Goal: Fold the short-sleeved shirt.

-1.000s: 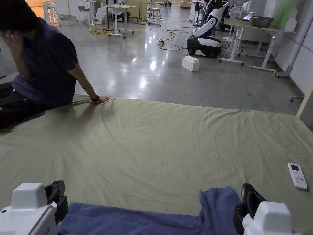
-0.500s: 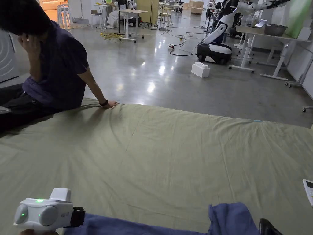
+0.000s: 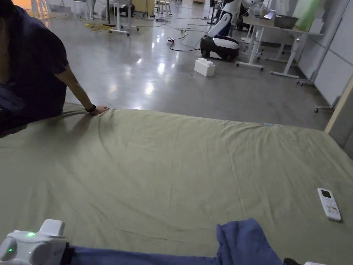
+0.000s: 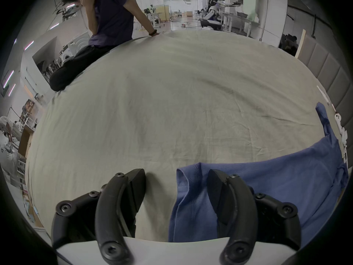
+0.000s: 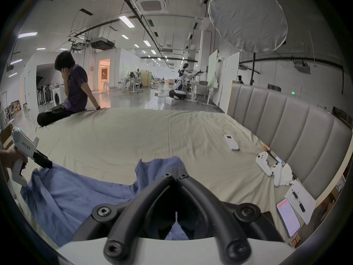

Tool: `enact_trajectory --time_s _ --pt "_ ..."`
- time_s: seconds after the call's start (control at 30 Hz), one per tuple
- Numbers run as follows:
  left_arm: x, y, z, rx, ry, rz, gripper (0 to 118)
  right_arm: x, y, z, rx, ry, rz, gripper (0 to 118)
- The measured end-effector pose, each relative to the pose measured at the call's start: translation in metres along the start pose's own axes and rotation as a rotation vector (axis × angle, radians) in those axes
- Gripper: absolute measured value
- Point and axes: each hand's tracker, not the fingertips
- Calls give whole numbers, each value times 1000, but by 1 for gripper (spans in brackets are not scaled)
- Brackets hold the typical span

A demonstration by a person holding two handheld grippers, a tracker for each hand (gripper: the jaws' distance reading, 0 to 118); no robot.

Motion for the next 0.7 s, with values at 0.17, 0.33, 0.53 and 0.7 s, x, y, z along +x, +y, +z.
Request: enact_trajectory --time_s 0.17,0.33,0.53,0.7 --pt "5 -7 16 7 -15 -4 8 23 10 -68 -217 46 -13 21" --pt "0 -17 38 46 -25 46 5 40 20 -133 -337 46 9 64" --pt "-6 -21 59 94 -37 62 5 29 16 -188 -475 110 78 77" --pt "-4 -20 69 114 -38 66 5 15 1 -212 -525 125 126 78"
